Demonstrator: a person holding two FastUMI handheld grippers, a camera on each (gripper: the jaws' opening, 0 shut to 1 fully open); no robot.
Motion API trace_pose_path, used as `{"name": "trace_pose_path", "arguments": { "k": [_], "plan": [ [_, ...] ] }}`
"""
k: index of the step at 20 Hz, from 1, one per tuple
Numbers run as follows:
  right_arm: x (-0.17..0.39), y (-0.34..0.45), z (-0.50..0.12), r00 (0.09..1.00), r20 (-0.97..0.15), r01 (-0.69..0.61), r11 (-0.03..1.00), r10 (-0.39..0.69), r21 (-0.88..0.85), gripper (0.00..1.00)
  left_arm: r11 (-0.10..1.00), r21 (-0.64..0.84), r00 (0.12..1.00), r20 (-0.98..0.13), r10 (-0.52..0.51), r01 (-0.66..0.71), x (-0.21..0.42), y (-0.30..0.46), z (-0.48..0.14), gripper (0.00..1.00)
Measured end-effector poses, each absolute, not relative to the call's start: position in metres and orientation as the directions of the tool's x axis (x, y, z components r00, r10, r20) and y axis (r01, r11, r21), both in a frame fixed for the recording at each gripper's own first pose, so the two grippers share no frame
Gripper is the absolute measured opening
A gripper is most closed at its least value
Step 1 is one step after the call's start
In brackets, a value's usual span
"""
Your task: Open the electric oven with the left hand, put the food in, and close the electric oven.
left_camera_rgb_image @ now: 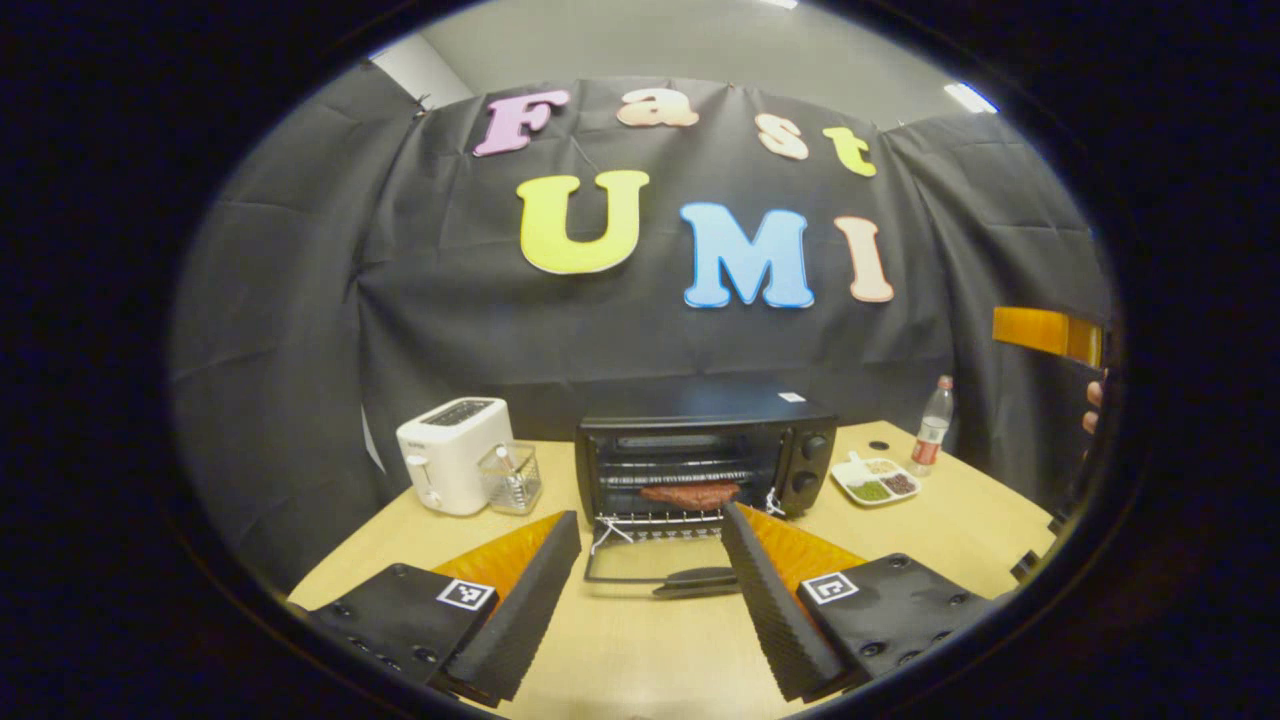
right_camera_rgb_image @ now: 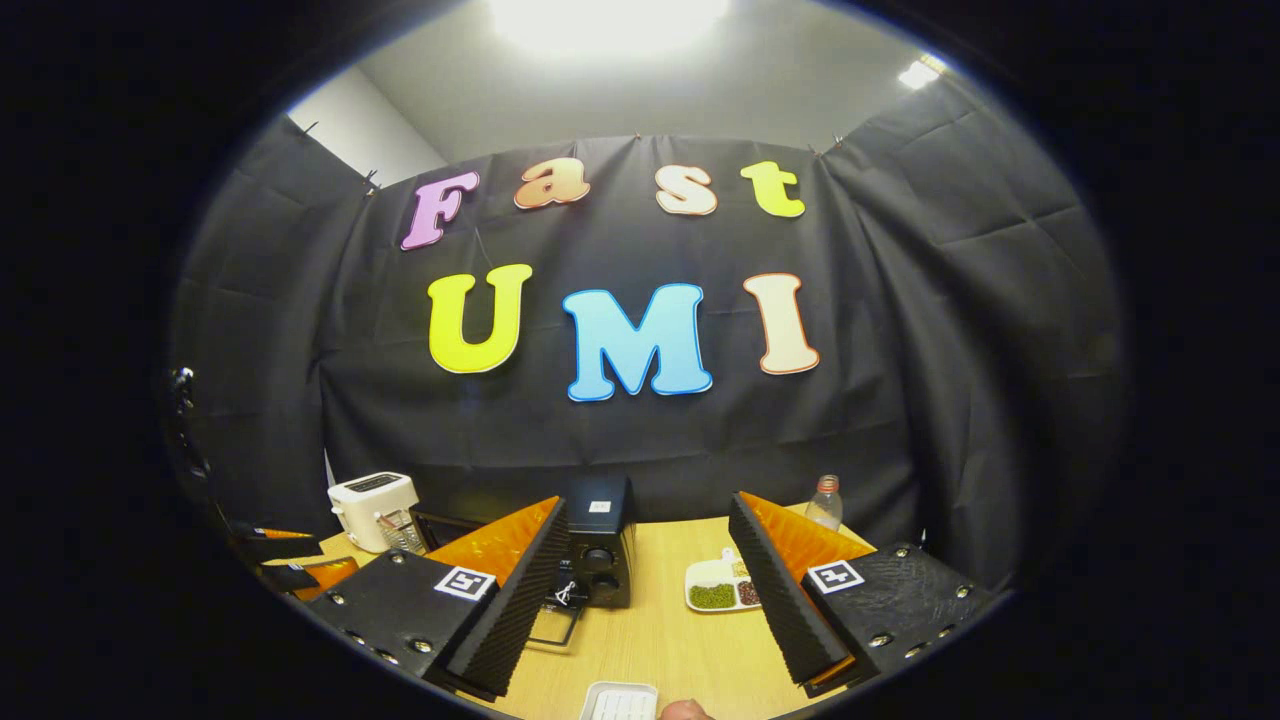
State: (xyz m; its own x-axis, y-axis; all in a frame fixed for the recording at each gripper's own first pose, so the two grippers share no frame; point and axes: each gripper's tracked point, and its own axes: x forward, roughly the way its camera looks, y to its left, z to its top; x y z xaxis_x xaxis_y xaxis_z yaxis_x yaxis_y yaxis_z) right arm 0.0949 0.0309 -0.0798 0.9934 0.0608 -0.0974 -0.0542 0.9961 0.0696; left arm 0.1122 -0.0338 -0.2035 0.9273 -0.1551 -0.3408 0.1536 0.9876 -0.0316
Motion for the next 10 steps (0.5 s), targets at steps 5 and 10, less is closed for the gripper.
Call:
{"name": "trace_pose_path", "arguments": {
  "k": [5, 10],
  "plan": [
    [0.080, 0.017, -0.068, 0.996, -0.089, -0.019, 0.998, 0.024, 0.055, 0.98, 0.975, -0.083, 0.837, -0.501, -0.221, 0.207, 0.118, -0.061, -0.262, 1.00],
    [0.073, 0.004, -0.066, 0.994, -0.104, 0.033, 0.998, -0.028, 0.047, 0.98, 0.960, -0.141, 0.729, -0.626, -0.277, 0.243, 0.125, -0.082, -0.319, 1.00]
  ]
}}
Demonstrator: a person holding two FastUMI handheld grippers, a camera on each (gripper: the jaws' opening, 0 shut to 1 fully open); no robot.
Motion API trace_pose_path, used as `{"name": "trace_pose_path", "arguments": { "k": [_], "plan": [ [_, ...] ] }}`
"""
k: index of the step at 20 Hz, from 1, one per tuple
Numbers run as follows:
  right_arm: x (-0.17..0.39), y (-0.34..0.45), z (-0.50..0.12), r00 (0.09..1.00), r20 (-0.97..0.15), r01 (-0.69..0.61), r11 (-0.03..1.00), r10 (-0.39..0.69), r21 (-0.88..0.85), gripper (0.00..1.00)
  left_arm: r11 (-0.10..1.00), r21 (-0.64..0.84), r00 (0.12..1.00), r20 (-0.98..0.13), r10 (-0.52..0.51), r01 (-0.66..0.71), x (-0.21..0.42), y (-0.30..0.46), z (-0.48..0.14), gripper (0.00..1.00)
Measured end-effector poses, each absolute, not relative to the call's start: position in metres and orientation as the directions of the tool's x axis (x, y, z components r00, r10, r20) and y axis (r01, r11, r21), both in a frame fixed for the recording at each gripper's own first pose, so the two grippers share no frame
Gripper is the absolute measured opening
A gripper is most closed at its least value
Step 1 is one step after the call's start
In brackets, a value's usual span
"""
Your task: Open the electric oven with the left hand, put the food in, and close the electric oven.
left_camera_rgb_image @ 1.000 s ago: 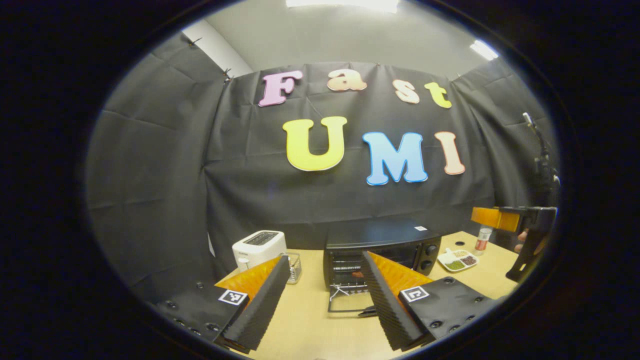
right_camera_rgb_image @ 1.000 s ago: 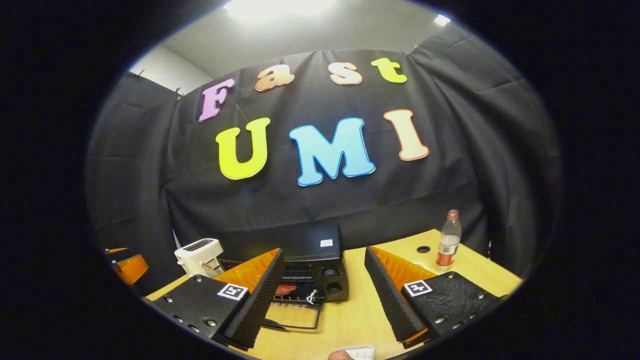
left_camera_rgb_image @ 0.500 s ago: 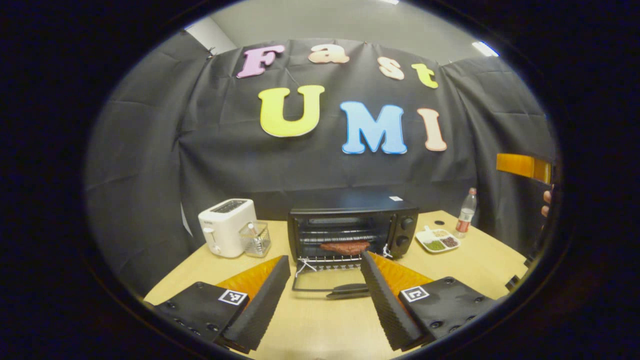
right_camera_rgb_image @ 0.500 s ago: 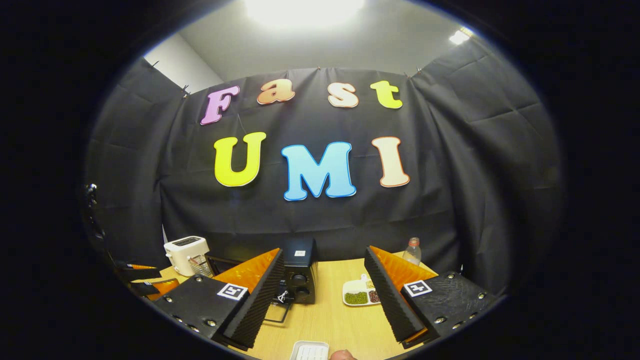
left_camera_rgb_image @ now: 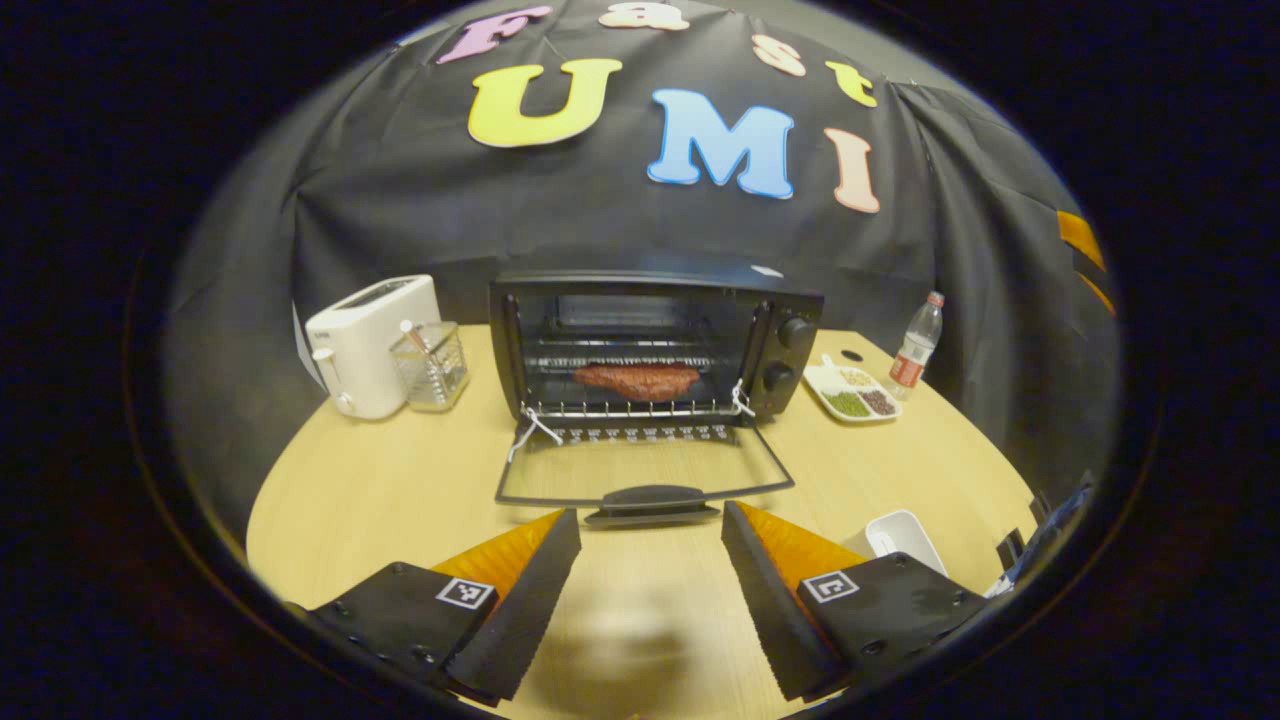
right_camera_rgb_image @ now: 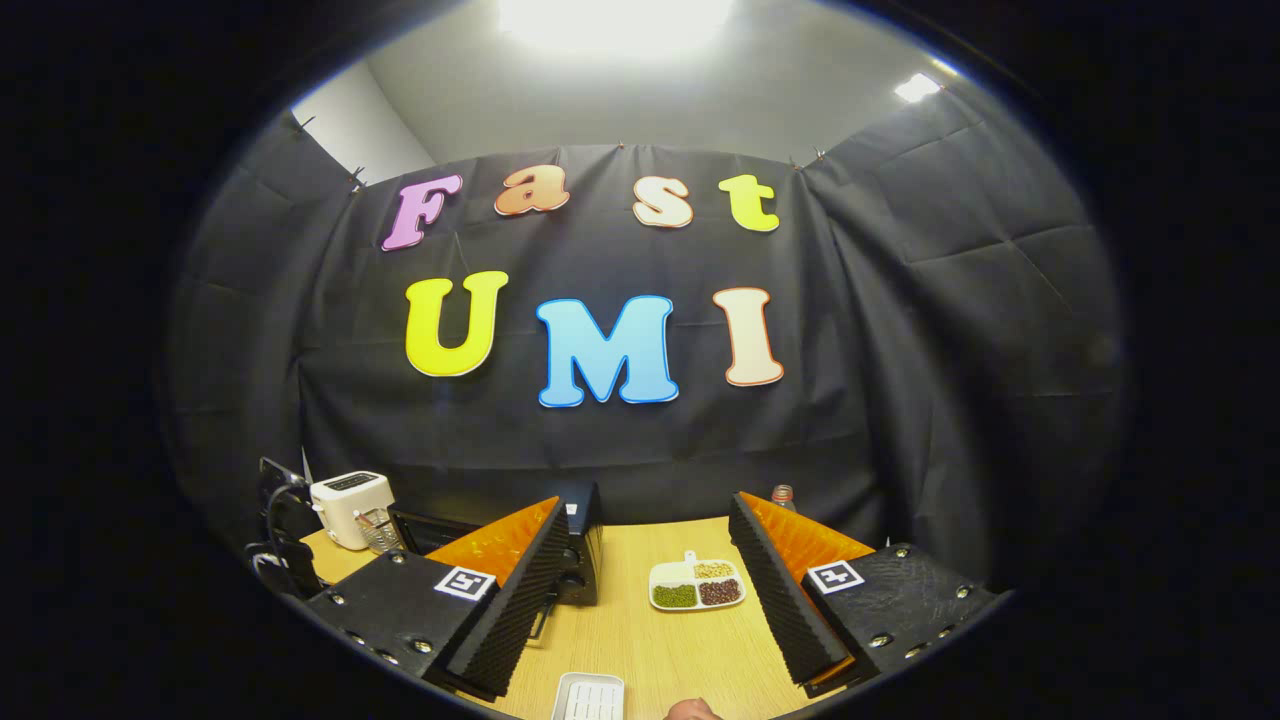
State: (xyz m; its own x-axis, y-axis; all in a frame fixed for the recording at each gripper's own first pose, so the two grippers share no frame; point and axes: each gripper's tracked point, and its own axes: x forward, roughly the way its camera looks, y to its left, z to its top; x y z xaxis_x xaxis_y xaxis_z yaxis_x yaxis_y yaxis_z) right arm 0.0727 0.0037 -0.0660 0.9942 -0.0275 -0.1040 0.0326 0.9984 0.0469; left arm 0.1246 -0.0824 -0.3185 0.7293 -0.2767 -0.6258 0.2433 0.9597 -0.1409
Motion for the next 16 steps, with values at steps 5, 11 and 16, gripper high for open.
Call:
{"name": "trace_pose_path", "arguments": {
  "k": [5, 11, 16],
  "plan": [
    [0.069, -0.008, -0.065, 0.991, -0.105, 0.088, 0.996, -0.085, 0.026, 0.98, 0.952, -0.159, 0.640, -0.710, -0.295, 0.263, 0.133, -0.097, -0.372, 0.96],
    [0.061, -0.017, -0.063, 0.984, -0.119, 0.133, 0.991, -0.133, -0.007, 0.98, 0.956, -0.136, 0.599, -0.755, -0.269, 0.259, 0.149, -0.102, -0.407, 0.96],
    [0.060, -0.022, -0.059, 0.984, -0.106, 0.139, 0.988, -0.145, -0.061, 0.98, 0.960, -0.107, 0.626, -0.738, -0.252, 0.260, 0.150, -0.101, -0.408, 0.96]
  ]
}}
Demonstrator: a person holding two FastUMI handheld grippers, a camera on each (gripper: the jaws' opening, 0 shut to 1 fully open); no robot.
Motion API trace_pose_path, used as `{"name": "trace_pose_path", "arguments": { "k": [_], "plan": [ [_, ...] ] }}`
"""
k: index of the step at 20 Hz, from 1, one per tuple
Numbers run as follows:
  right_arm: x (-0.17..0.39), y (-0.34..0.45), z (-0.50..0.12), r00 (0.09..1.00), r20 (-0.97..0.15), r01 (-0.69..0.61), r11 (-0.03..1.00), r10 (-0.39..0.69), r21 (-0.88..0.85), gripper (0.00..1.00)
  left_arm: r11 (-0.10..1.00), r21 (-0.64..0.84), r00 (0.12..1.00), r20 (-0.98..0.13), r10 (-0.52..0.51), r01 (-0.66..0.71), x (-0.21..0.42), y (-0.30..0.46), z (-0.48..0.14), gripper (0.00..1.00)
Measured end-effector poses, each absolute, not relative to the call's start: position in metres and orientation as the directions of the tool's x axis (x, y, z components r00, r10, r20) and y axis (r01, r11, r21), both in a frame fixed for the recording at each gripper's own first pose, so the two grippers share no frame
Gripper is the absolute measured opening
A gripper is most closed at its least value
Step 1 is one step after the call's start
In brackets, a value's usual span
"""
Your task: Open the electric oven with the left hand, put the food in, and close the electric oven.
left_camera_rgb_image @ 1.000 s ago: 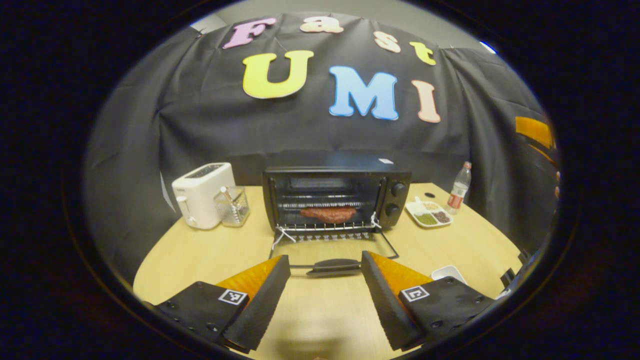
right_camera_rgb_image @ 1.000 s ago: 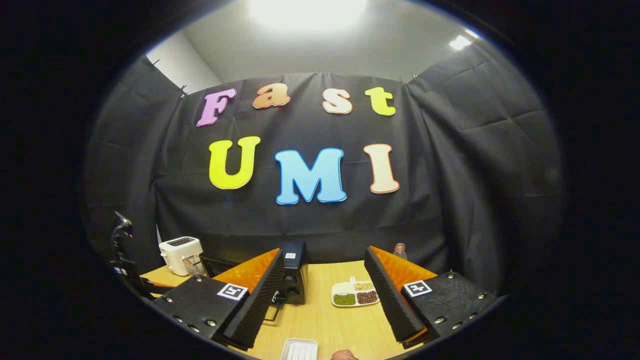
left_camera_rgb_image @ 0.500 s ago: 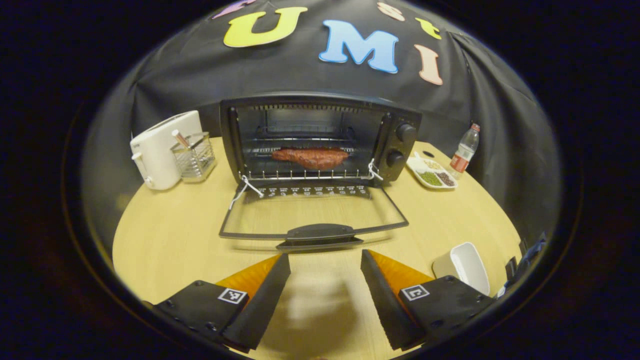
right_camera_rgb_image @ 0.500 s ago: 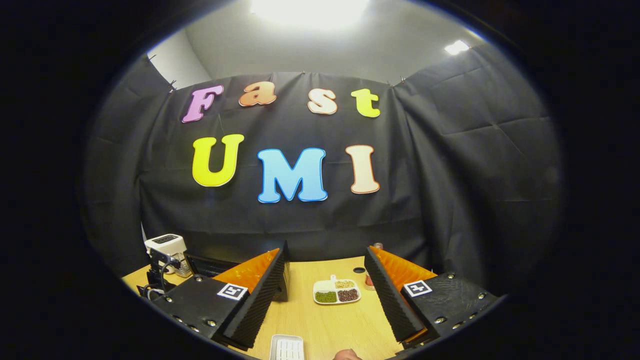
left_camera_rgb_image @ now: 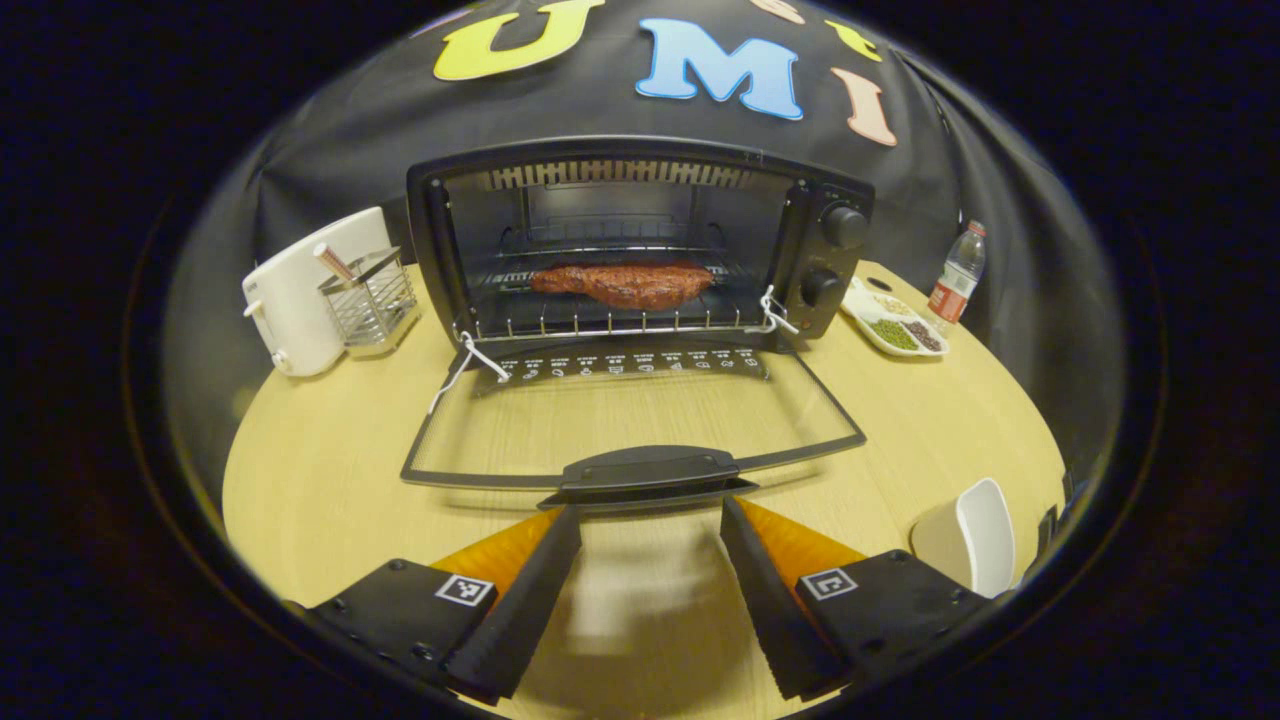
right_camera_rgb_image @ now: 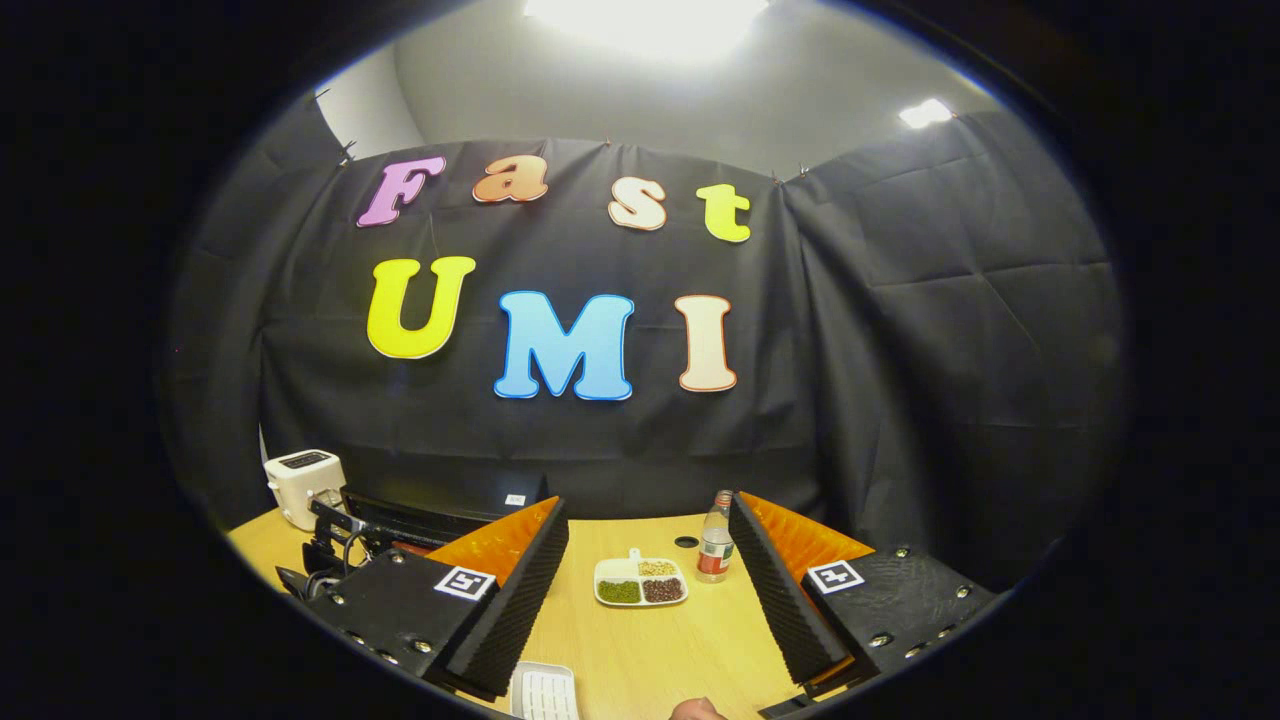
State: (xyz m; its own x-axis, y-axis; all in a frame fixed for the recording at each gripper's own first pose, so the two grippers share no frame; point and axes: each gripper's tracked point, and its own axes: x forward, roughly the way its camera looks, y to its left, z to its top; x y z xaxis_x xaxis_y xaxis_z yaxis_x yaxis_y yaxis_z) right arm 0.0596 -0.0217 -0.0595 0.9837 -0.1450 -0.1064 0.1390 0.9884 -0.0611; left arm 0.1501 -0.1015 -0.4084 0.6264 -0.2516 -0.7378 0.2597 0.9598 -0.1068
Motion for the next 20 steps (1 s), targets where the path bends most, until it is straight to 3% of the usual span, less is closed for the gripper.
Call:
{"name": "trace_pose_path", "arguments": {
  "k": [2, 5, 7, 8, 14, 15, 20],
  "plan": [
    [0.061, -0.021, -0.056, 0.985, -0.101, 0.135, 0.989, -0.140, -0.055, 0.98, 0.964, -0.066, 0.665, -0.711, -0.228, 0.259, 0.162, -0.096, -0.400, 1.00],
    [0.062, -0.020, -0.055, 0.987, -0.092, 0.127, 0.991, -0.130, -0.037, 0.98, 0.965, -0.098, 0.639, -0.732, -0.237, 0.245, 0.161, -0.097, -0.401, 1.00],
    [0.062, -0.018, -0.058, 0.988, -0.099, 0.116, 0.993, -0.118, -0.022, 0.98, 0.964, -0.092, 0.651, -0.721, -0.237, 0.249, 0.162, -0.097, -0.397, 0.91],
    [0.061, -0.018, -0.059, 0.988, -0.104, 0.113, 0.994, -0.114, -0.014, 0.98, 0.965, -0.087, 0.655, -0.719, -0.234, 0.249, 0.162, -0.096, -0.395, 0.95],
    [0.060, -0.023, -0.058, 0.989, -0.101, 0.110, 0.994, -0.111, -0.012, 0.98, 0.969, -0.088, 0.698, -0.679, -0.227, 0.230, 0.168, -0.096, -0.370, 0.95],
    [0.059, -0.023, -0.057, 0.989, -0.101, 0.109, 0.994, -0.110, -0.012, 0.98, 0.970, -0.103, 0.697, -0.680, -0.230, 0.220, 0.169, -0.095, -0.367, 1.00],
    [0.060, -0.018, -0.054, 0.991, -0.093, 0.099, 0.995, -0.100, -0.012, 0.98, 0.969, -0.096, 0.727, -0.645, -0.233, 0.226, 0.180, -0.098, -0.349, 0.95]
  ]
}}
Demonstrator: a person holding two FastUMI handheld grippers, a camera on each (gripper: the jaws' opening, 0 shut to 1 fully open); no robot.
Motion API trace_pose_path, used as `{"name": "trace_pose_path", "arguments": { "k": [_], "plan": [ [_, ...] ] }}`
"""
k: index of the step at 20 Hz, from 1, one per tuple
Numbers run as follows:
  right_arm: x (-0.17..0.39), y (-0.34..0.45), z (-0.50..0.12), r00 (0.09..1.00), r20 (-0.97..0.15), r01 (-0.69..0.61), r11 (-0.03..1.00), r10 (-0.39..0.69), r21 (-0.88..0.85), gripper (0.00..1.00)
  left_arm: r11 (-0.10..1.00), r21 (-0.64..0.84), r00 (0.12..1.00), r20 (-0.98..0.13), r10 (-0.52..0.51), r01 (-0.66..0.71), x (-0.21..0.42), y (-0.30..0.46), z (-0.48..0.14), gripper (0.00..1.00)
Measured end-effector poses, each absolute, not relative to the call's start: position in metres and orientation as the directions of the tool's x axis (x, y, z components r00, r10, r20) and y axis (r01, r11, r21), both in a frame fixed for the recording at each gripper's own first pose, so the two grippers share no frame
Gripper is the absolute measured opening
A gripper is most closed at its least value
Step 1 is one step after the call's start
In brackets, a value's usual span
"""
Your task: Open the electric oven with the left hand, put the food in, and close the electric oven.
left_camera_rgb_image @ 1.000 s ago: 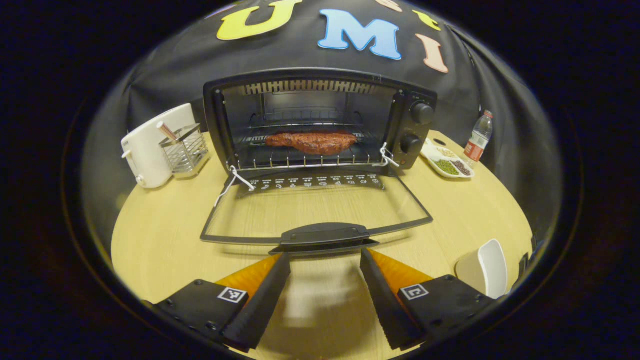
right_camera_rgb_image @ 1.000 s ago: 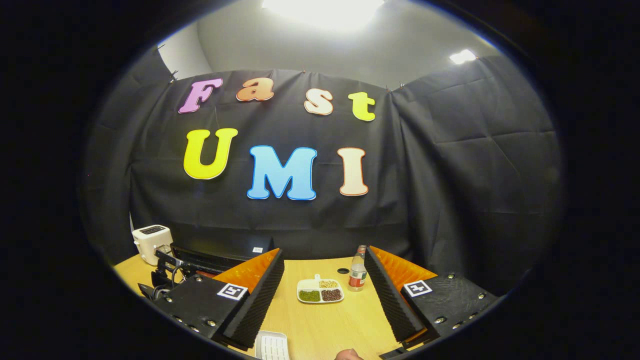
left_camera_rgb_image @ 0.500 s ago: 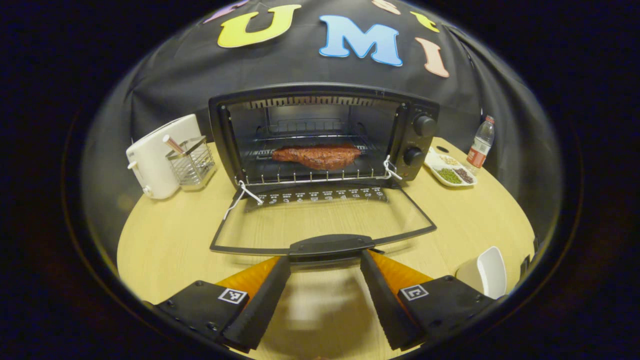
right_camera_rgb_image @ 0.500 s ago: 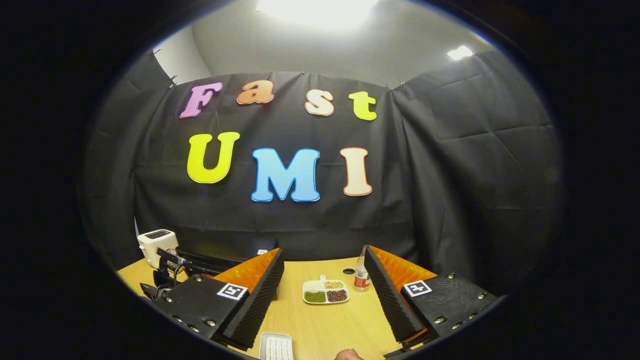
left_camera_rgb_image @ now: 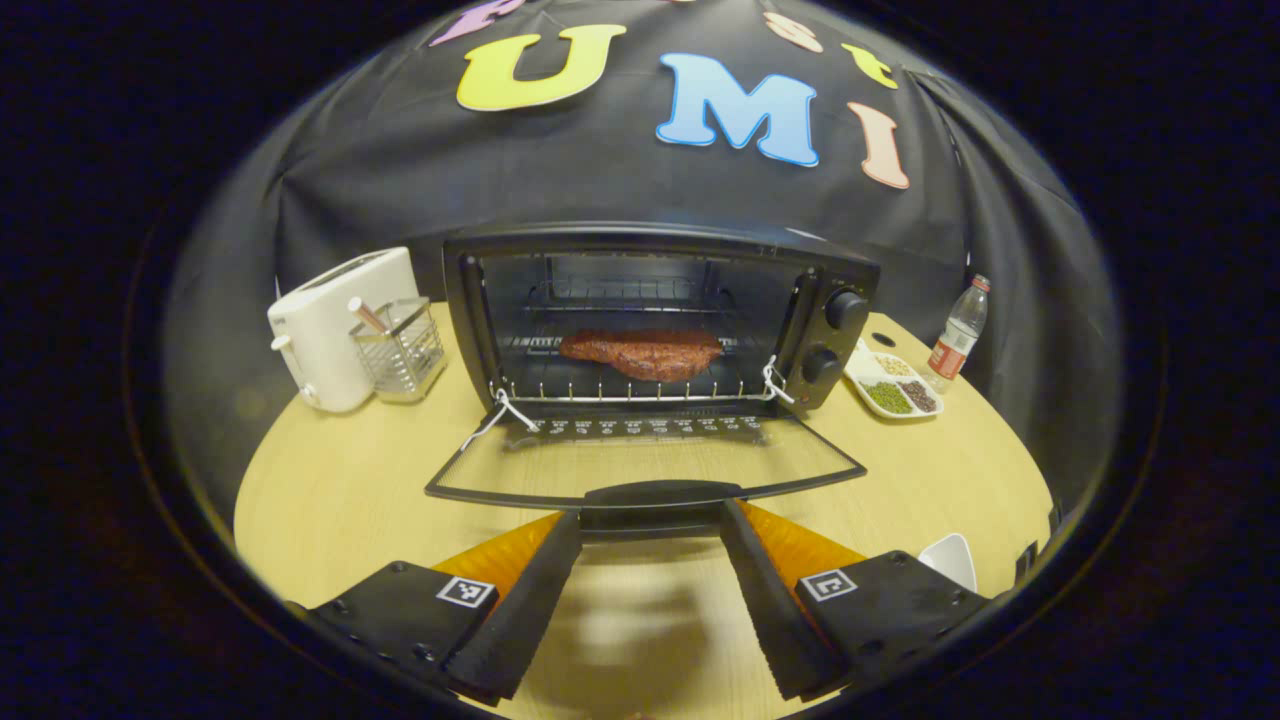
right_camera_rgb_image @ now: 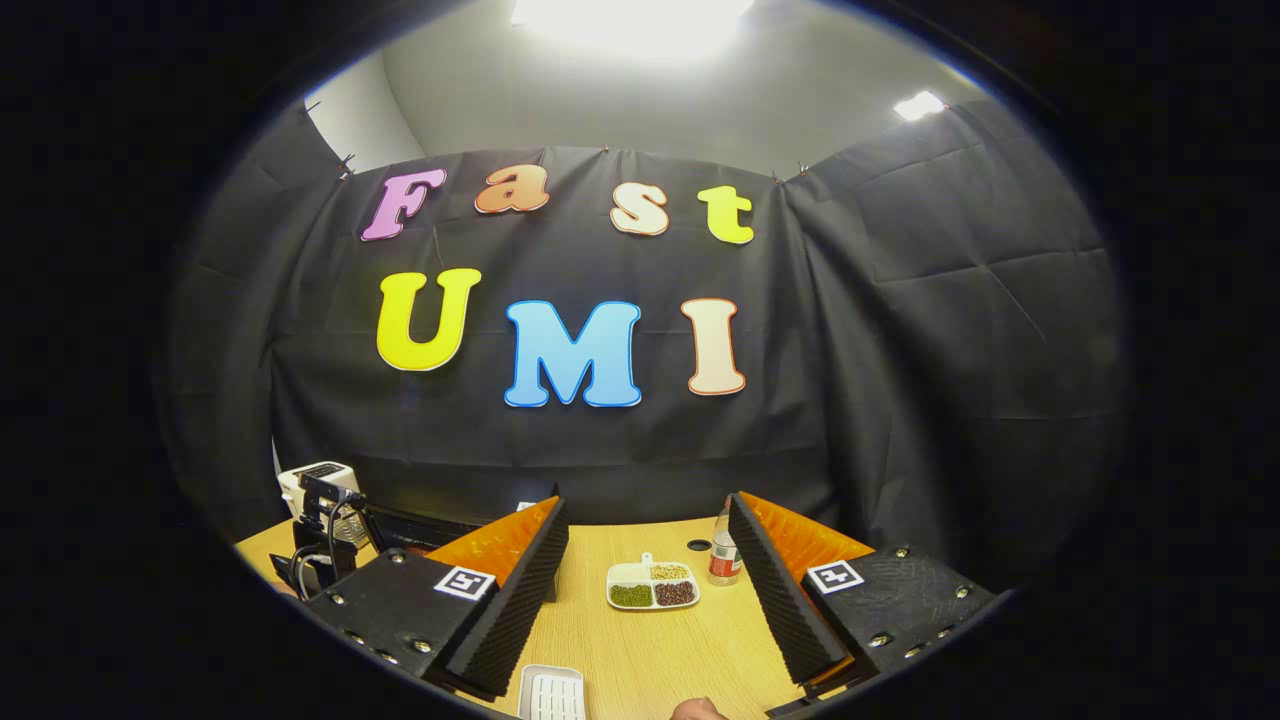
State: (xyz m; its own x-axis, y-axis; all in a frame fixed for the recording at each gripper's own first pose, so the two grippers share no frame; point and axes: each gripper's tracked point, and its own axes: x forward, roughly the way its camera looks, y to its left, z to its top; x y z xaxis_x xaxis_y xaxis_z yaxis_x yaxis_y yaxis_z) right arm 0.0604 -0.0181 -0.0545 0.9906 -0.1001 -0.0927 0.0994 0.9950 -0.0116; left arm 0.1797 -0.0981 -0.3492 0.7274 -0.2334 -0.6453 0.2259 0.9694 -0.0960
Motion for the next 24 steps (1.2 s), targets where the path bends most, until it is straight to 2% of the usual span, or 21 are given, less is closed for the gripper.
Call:
{"name": "trace_pose_path", "arguments": {
  "k": [1, 2, 4, 6, 8, 9, 11, 12, 13, 14, 17, 18, 19, 21, 22, 24],
  "plan": [
    [0.061, -0.017, -0.055, 0.991, -0.092, 0.097, 0.995, -0.098, -0.015, 0.98, 0.967, -0.076, 0.742, -0.628, -0.235, 0.241, 0.182, -0.098, -0.341, 0.95],
    [0.062, -0.015, -0.056, 0.991, -0.094, 0.094, 0.995, -0.095, -0.016, 0.98, 0.965, -0.056, 0.758, -0.608, -0.237, 0.257, 0.185, -0.097, -0.333, 1.00],
    [0.064, -0.011, -0.058, 0.991, -0.100, 0.087, 0.996, -0.088, -0.010, 0.98, 0.959, -0.015, 0.788, -0.567, -0.240, 0.282, 0.195, -0.099, -0.318, 0.90],
    [0.066, -0.007, -0.061, 0.991, -0.105, 0.083, 0.997, -0.083, -0.009, 0.98, 0.953, 0.024, 0.817, -0.521, -0.246, 0.302, 0.207, -0.101, -0.302, 1.00],
    [0.067, -0.002, -0.066, 0.991, -0.115, 0.074, 0.997, -0.075, -0.006, 0.98, 0.946, 0.056, 0.837, -0.486, -0.253, 0.319, 0.218, -0.101, -0.289, 1.00],
    [0.068, 0.000, -0.067, 0.990, -0.118, 0.072, 0.997, -0.072, -0.009, 0.98, 0.944, 0.063, 0.845, -0.469, -0.259, 0.324, 0.226, -0.103, -0.282, 0.95],
    [0.070, 0.003, -0.069, 0.989, -0.127, 0.070, 0.997, -0.072, -0.017, 0.98, 0.941, 0.066, 0.855, -0.442, -0.271, 0.332, 0.243, -0.105, -0.270, 0.95],
    [0.072, 0.003, -0.070, 0.989, -0.128, 0.070, 0.997, -0.072, -0.019, 0.98, 0.940, 0.066, 0.860, -0.430, -0.275, 0.334, 0.252, -0.105, -0.265, 1.00],
    [0.074, 0.004, -0.070, 0.989, -0.129, 0.073, 0.997, -0.075, -0.021, 0.98, 0.940, 0.067, 0.864, -0.420, -0.276, 0.333, 0.262, -0.106, -0.261, 1.00],
    [0.076, 0.004, -0.070, 0.988, -0.131, 0.078, 0.997, -0.080, -0.024, 0.98, 0.941, 0.063, 0.866, -0.415, -0.279, 0.333, 0.271, -0.106, -0.259, 0.95],
    [0.079, 0.005, -0.072, 0.986, -0.136, 0.090, 0.996, -0.092, -0.022, 0.98, 0.942, 0.048, 0.888, -0.353, -0.296, 0.333, 0.286, -0.108, -0.238, 0.95],
    [0.081, 0.006, -0.072, 0.986, -0.135, 0.093, 0.995, -0.095, -0.020, 0.98, 0.941, 0.049, 0.895, -0.328, -0.301, 0.334, 0.287, -0.108, -0.228, 1.00],
    [0.082, 0.005, -0.072, 0.986, -0.134, 0.097, 0.995, -0.098, -0.016, 0.98, 0.941, 0.046, 0.900, -0.311, -0.305, 0.335, 0.285, -0.109, -0.222, 0.95],
    [0.087, 0.006, -0.069, 0.988, -0.122, 0.097, 0.995, -0.096, 0.004, 0.98, 0.939, 0.031, 0.905, -0.280, -0.320, 0.341, 0.276, -0.114, -0.206, 0.95],
    [0.089, 0.008, -0.068, 0.989, -0.118, 0.090, 0.996, -0.088, 0.018, 0.98, 0.940, 0.030, 0.910, -0.262, -0.321, 0.340, 0.268, -0.114, -0.194, 0.90],
    [0.090, 0.009, -0.065, 0.992, -0.108, 0.073, 0.997, -0.069, 0.034, 0.98, 0.945, 0.024, 0.923, -0.223, -0.313, 0.326, 0.253, -0.115, -0.172, 0.99]
  ]
}}
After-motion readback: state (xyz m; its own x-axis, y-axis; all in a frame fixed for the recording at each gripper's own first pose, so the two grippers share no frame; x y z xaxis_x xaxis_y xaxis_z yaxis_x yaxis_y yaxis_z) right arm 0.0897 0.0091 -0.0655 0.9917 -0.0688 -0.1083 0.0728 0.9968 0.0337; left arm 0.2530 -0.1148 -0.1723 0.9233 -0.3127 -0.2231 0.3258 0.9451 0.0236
